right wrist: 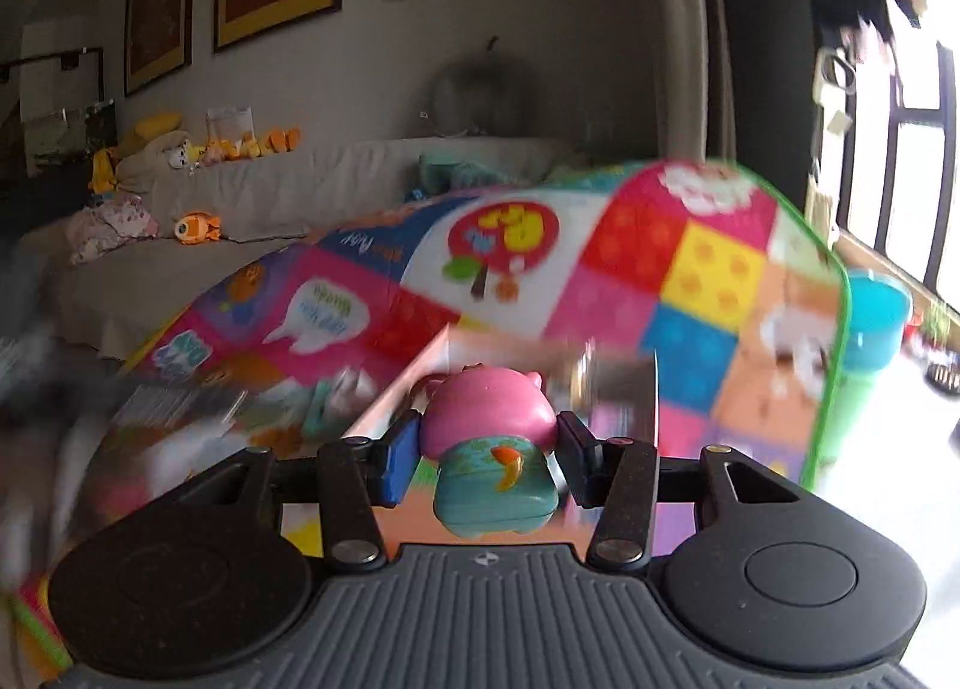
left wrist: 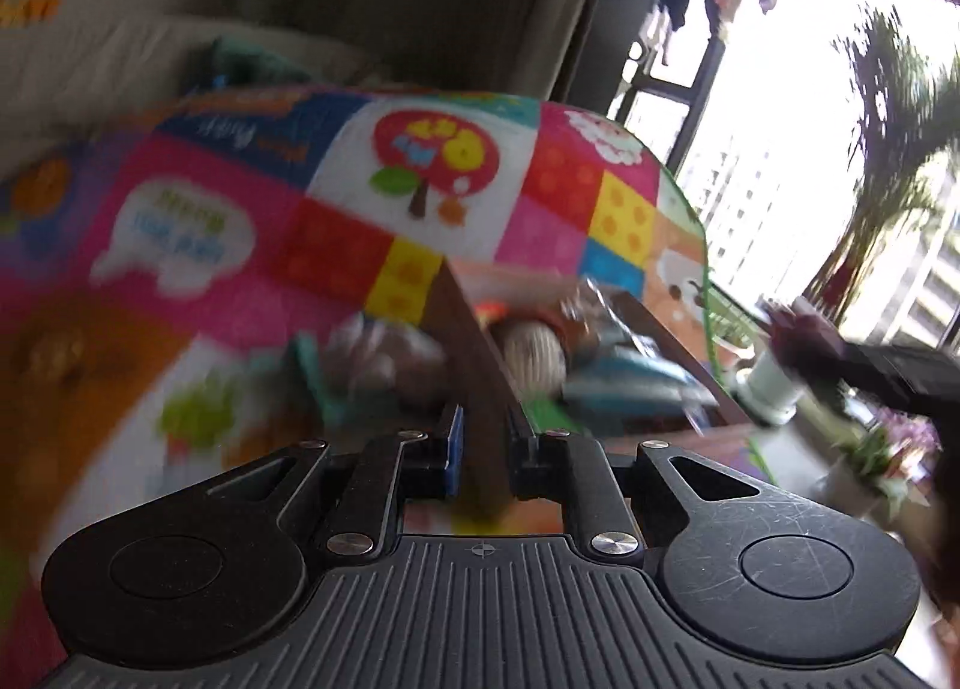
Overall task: Organize objects
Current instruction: 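Lower the pink-and-teal toy into the pink box and open the right tool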
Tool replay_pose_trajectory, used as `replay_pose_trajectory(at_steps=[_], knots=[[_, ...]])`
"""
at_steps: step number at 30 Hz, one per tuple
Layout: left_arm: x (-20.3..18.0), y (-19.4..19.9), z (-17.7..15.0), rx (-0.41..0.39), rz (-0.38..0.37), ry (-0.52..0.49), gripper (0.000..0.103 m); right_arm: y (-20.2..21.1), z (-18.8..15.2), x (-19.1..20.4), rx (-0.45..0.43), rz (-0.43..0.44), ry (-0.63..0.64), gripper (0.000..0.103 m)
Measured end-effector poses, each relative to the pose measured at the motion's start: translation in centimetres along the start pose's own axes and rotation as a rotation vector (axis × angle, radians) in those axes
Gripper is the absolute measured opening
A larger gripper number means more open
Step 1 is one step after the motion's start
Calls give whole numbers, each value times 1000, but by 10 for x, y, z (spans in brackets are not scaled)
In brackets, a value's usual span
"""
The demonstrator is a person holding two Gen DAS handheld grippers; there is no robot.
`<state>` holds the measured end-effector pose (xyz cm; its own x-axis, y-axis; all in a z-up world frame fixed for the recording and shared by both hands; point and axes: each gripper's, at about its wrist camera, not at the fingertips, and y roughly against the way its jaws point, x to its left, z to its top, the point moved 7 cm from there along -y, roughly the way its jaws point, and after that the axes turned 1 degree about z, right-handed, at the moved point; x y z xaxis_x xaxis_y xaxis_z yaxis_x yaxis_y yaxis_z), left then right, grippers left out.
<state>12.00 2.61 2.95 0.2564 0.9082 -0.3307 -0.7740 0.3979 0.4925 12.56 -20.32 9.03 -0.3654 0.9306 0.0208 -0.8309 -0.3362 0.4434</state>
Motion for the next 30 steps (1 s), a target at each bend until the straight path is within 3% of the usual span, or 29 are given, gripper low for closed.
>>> replay_pose_trajectory(at_steps=[3,7,12,15,19,23,24,25,28,30], knots=[[12,10,-16,3,-4,50,16,-52,3,-6,66,-44,10,48],[30,18,-26,9,-1,95,16,-95,-32,-12,223,-26,-50,48],[55,14,-39,31,21,148,16,-92,-46,-5,237,-51,-25,48],[57,6,-47,49,8,171,16,-94,-38,3,246,-17,-31,47],[52,8,-51,59,-5,147,16,-94,-7,9,212,1,-22,47],[53,19,-44,25,-4,144,16,-99,40,-18,150,-96,-47,48],[54,21,-43,18,-2,151,16,-104,47,-27,162,-104,-58,54],[56,22,-42,14,1,155,16,-109,54,-37,171,-120,-77,66],[58,23,-42,11,13,158,16,-111,62,-64,150,-197,-110,69],[60,21,-43,17,26,146,16,-103,55,-70,136,-200,-121,71]])
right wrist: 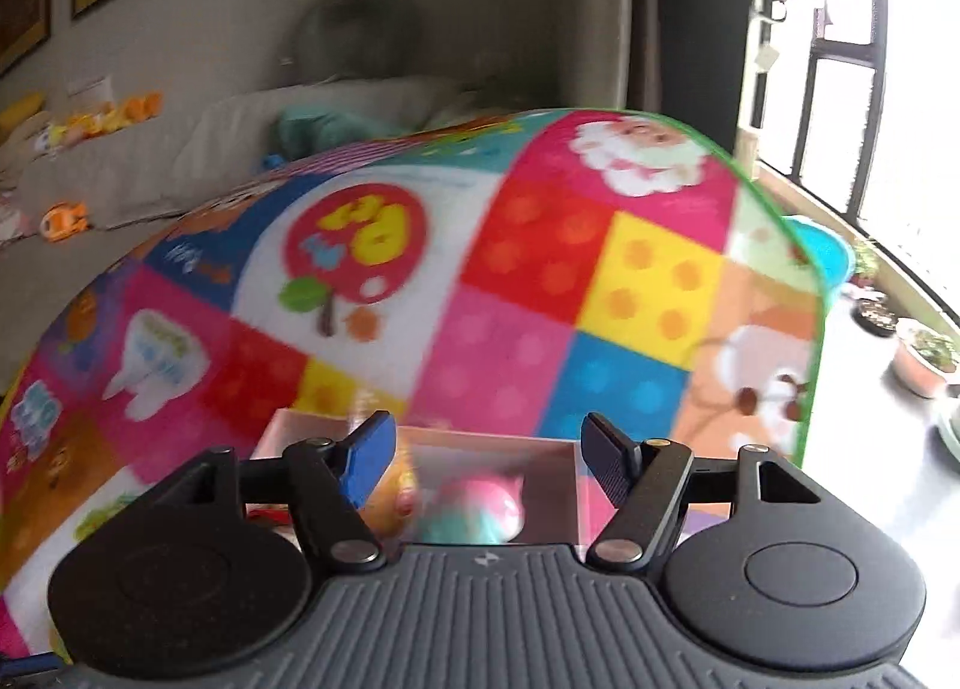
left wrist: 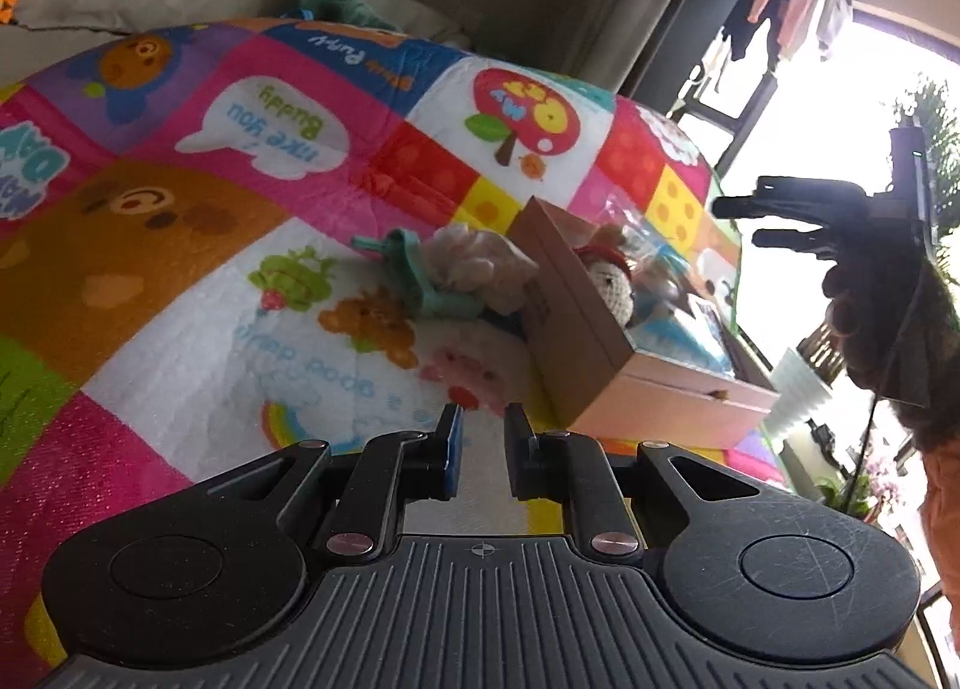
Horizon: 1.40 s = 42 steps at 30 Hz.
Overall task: Organize objects
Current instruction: 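Lower the pink-and-teal toy into the pink box and open the right tool, then grasp the teal plastic toy with the left tool and lift it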
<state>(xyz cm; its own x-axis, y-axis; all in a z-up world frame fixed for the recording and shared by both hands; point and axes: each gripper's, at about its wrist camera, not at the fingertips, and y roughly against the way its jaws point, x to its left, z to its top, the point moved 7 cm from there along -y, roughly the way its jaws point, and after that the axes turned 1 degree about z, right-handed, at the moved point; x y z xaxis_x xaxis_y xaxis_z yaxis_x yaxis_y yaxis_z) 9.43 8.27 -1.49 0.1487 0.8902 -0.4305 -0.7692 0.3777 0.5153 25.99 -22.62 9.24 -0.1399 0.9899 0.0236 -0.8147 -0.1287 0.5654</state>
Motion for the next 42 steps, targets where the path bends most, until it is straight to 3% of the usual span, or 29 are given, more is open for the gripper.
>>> replay_pose_trajectory(at_steps=[3,7,11,16,21,23,24,28,31,35,39,42], knots=[[1,-6,0,4,48,-40,16,14,-24,3,-19,10,20,77],[-4,-17,12,7,75,-109,16,36,-70,27,-41,41,147,83],[-9,-37,51,-45,113,-149,16,66,-119,51,-64,121,195,87],[-8,-99,109,-48,162,-65,16,90,-171,66,-98,165,132,89],[-6,-168,117,64,339,-188,16,90,-200,64,-93,174,67,90],[-8,-171,106,110,341,-226,16,91,-198,54,-106,186,4,92],[-13,-168,98,129,324,-247,16,90,-197,49,-106,192,-30,98],[-32,-135,63,190,271,-348,16,88,-198,41,-98,208,-96,99],[-49,-100,35,256,164,-386,16,92,-199,42,-123,205,-89,100],[-55,-35,20,173,104,-388,17,96,-198,42,-157,189,-84,103],[-44,14,16,56,159,-297,18,95,-198,42,-150,189,-82,103],[-30,16,4,81,216,-219,19,93,-198,44,-140,189,-75,103]])
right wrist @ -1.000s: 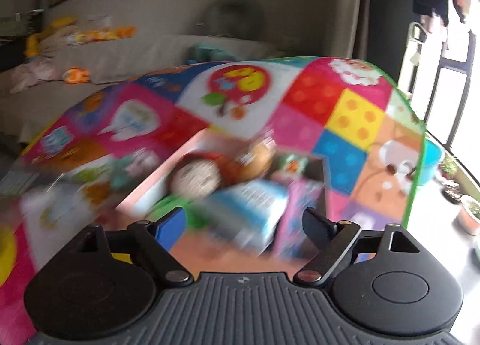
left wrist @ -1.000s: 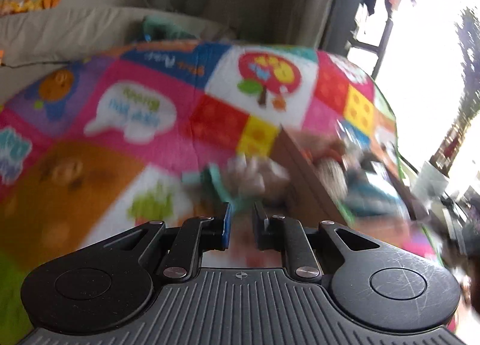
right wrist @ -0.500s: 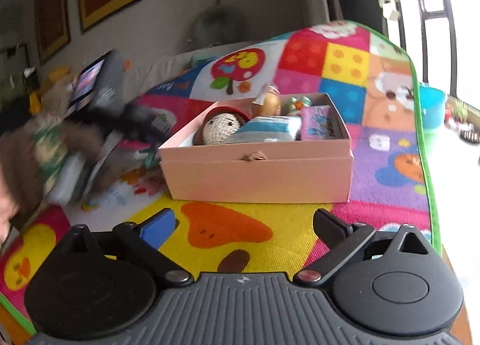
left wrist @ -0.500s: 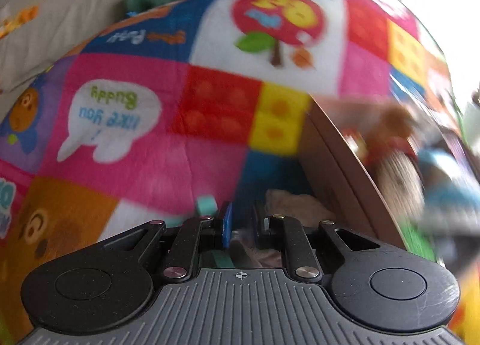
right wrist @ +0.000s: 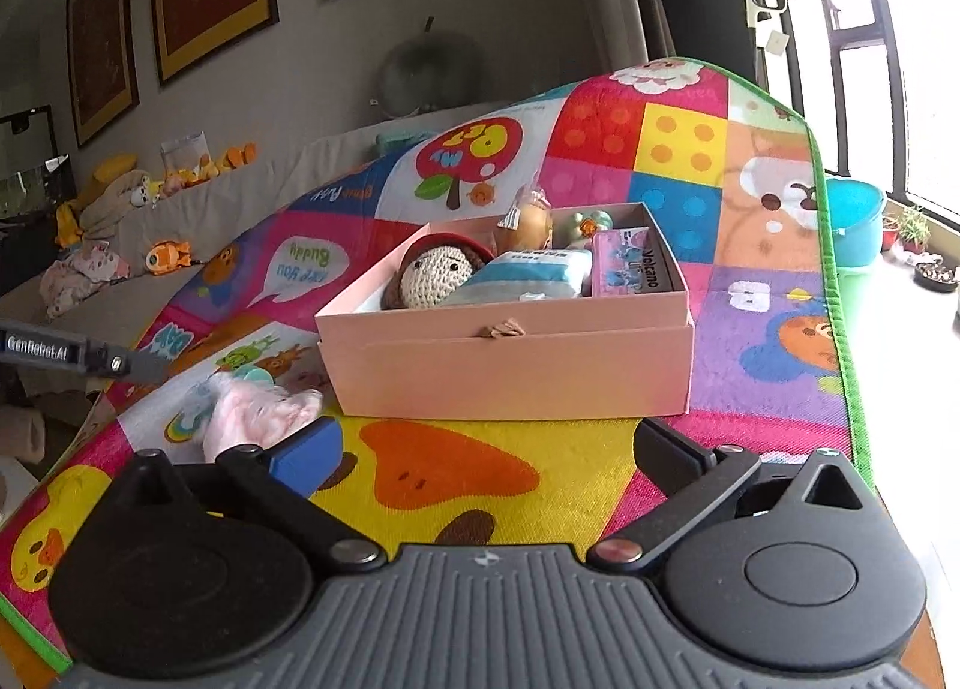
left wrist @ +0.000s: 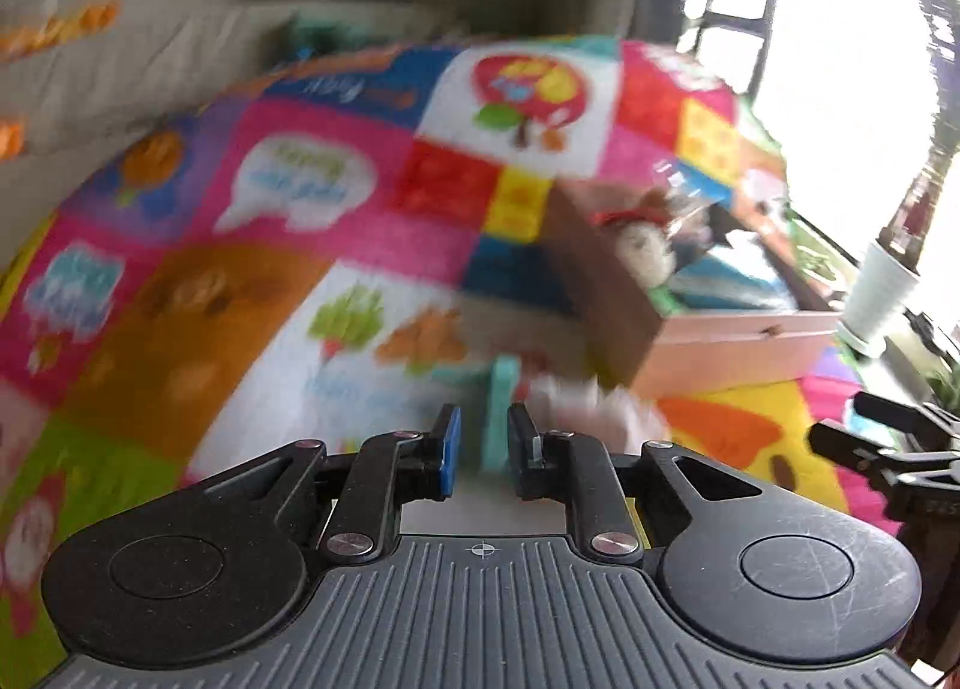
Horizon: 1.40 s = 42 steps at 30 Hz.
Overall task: Organize objects
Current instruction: 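Grasp the teal plastic toy with the left tool and lift it, then grasp the white lace cloth with the right tool and lift it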
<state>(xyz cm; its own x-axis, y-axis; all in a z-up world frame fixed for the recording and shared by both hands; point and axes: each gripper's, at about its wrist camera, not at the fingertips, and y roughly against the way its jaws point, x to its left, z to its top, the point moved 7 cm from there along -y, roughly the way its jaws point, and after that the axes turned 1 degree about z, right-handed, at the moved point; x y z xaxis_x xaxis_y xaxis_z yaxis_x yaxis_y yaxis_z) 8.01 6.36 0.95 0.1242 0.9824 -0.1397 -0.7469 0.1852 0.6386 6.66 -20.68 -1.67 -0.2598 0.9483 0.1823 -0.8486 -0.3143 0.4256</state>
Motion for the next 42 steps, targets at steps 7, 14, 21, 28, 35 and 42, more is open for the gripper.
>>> replay_pose_trajectory(at_steps=[7,14,21,28,35,42], knots=[[-8,-42,5,46,41,32,21,-1,-1,-2,8,-8,-12,103],[-22,-70,-1,53,150,-88,24,-3,-2,-3,22,1,-21,103],[-19,-67,-3,42,135,-74,24,-7,-4,-3,46,4,-25,103],[-16,-54,-14,39,102,-64,24,-23,-12,-5,176,41,-58,103],[-1,-4,-54,15,51,-57,26,-27,-17,0,233,43,-42,103],[9,4,-61,-32,27,20,23,-34,-18,35,328,39,139,103]])
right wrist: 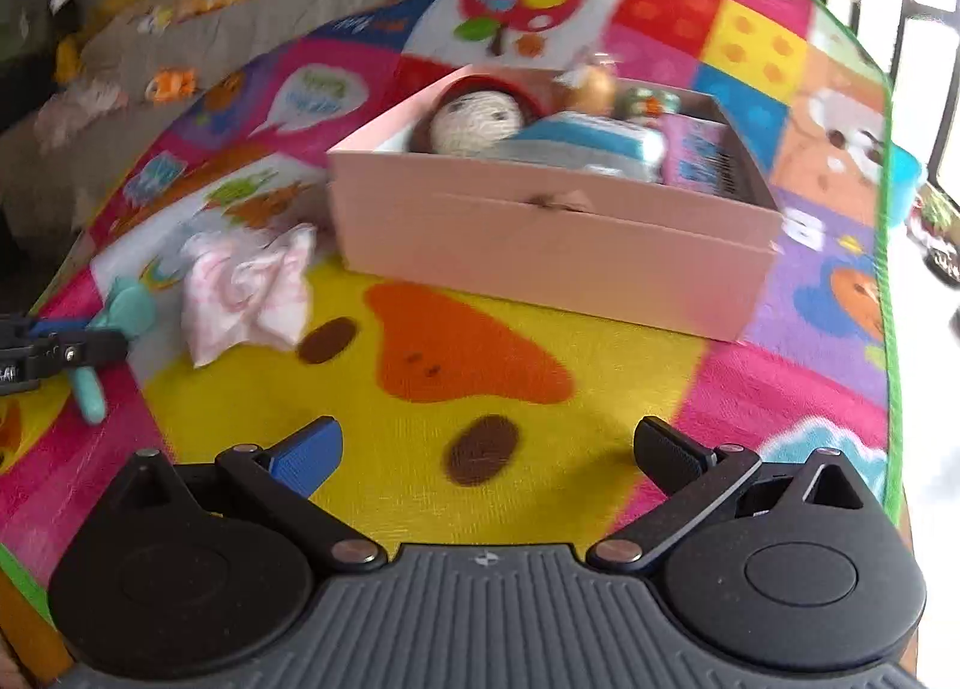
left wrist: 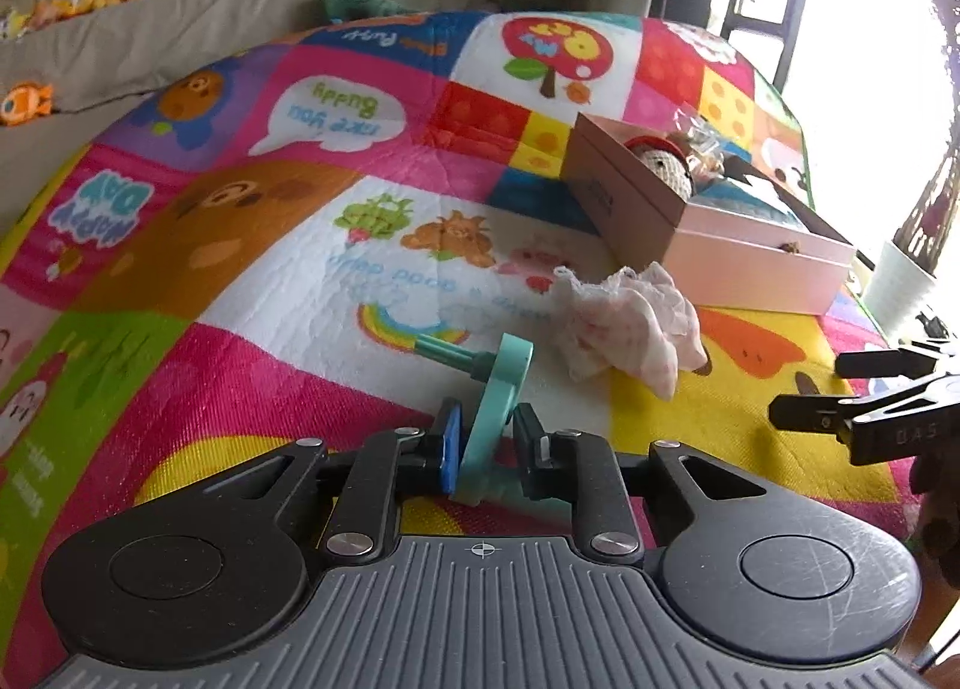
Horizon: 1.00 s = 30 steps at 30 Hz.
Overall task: Organize objects
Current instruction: 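Grasp the white lace cloth with the right tool and lift it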
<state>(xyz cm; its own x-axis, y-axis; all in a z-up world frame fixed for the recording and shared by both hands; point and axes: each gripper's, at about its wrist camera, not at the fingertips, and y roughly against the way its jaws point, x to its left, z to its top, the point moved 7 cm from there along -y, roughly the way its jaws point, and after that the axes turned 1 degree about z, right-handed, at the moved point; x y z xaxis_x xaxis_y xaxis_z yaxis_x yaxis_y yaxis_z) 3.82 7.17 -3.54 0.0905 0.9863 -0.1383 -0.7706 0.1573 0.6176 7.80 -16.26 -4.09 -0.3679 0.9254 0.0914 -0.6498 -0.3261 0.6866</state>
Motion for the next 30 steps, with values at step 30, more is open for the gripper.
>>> replay_pose_trajectory(at_steps=[30], knots=[[12,3,-7,-46,-65,90,23,-44,57,68,-28,84,46,87]])
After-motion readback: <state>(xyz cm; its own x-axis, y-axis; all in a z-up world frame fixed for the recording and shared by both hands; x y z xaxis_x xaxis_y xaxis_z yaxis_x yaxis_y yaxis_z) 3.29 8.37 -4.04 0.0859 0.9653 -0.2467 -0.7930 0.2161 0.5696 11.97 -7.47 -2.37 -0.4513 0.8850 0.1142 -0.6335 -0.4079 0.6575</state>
